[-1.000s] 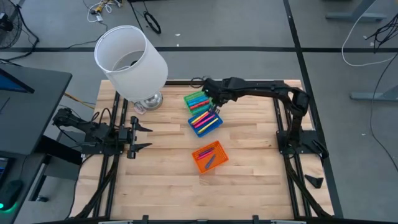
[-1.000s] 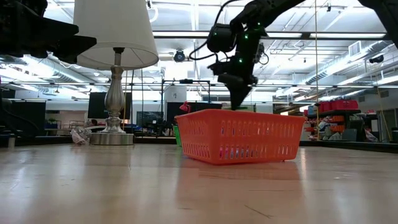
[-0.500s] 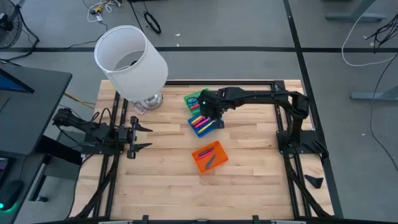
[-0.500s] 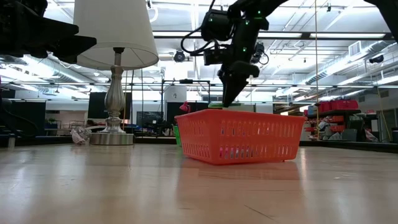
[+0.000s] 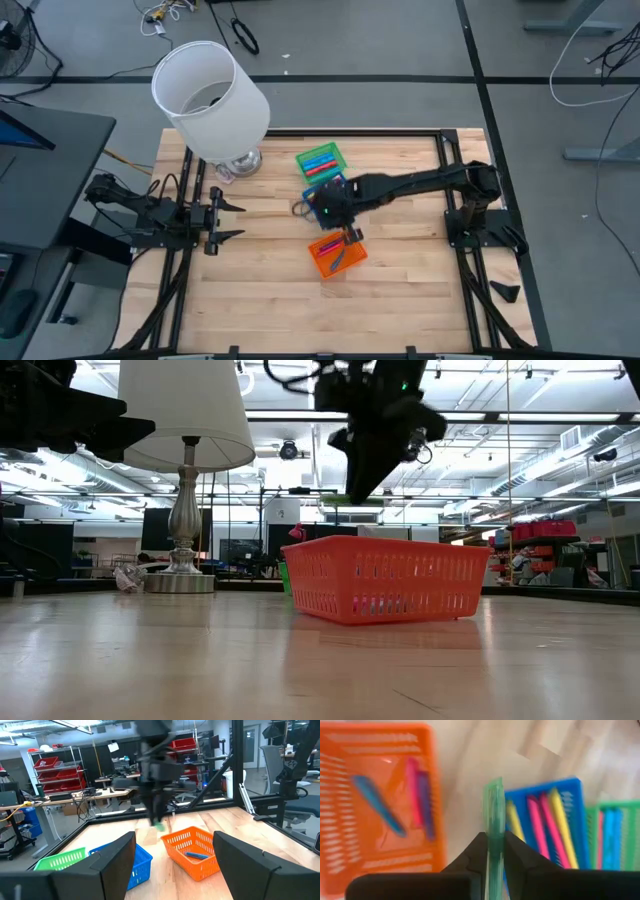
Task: Pick & Place Markers
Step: Put the green marker pen into the orange bin
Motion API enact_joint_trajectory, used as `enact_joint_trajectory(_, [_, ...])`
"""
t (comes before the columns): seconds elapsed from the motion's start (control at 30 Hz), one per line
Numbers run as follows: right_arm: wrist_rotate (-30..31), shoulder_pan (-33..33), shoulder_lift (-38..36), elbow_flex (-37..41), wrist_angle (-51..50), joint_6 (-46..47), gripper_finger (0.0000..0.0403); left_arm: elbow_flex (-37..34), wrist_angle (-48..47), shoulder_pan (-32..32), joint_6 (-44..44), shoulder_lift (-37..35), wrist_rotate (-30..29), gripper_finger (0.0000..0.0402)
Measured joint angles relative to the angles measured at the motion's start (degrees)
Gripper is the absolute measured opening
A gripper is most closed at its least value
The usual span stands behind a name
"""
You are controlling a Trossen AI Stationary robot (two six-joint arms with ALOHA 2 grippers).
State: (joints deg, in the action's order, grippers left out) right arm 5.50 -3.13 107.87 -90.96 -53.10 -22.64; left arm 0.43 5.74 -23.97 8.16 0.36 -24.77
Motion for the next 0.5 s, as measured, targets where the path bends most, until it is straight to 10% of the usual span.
enact_joint_trajectory(0.5, [-2.1,-14.2,0.0,0.0,1.7,5.4,0.0043,0.0,0.0,0.0,0.0,0.0,0.0,0.0273])
